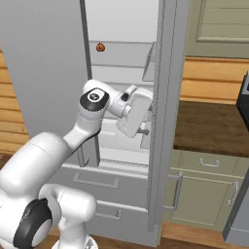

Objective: Take the strawberry from the fridge and place it on top of the pancake, located on the dining counter.

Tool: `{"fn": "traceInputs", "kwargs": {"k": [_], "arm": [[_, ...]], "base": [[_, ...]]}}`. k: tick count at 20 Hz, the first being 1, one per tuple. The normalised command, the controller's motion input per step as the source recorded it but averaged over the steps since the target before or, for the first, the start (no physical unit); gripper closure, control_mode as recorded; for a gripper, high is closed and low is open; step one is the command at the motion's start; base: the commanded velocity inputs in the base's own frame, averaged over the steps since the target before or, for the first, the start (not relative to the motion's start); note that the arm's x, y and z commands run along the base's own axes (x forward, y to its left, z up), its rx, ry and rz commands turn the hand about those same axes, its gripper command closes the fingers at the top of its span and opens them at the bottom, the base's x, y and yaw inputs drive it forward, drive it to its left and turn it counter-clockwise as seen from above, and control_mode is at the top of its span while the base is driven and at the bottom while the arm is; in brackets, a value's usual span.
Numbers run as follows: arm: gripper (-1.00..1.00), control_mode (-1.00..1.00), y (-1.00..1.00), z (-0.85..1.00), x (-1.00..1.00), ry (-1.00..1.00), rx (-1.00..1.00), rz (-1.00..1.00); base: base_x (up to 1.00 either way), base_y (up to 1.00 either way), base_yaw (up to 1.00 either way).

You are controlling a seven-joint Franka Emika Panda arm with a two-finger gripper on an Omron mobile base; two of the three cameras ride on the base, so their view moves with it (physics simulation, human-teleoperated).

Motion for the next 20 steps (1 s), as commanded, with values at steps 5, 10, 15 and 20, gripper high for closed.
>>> {"fn": "traceInputs", "kwargs": {"k": [5,10,15,20], "arm": [[-1.00,-1.00,0.50,0.00,-0.04,-0.09,0.03,0.00],[-1.00,-1.00,0.97,0.00,0.03,-0.23,0.17,0.00],[-1.00,-1.00,1.00,-0.14,0.54,-0.19,0.48,0.08],[-1.00,-1.00,0.99,-0.47,0.42,-0.16,0.66,0.02]], "base": [[0.00,0.00,0.00],[0.00,0.00,0.00],[0.00,0.00,0.00],[0.00,0.00,0.00]]}}
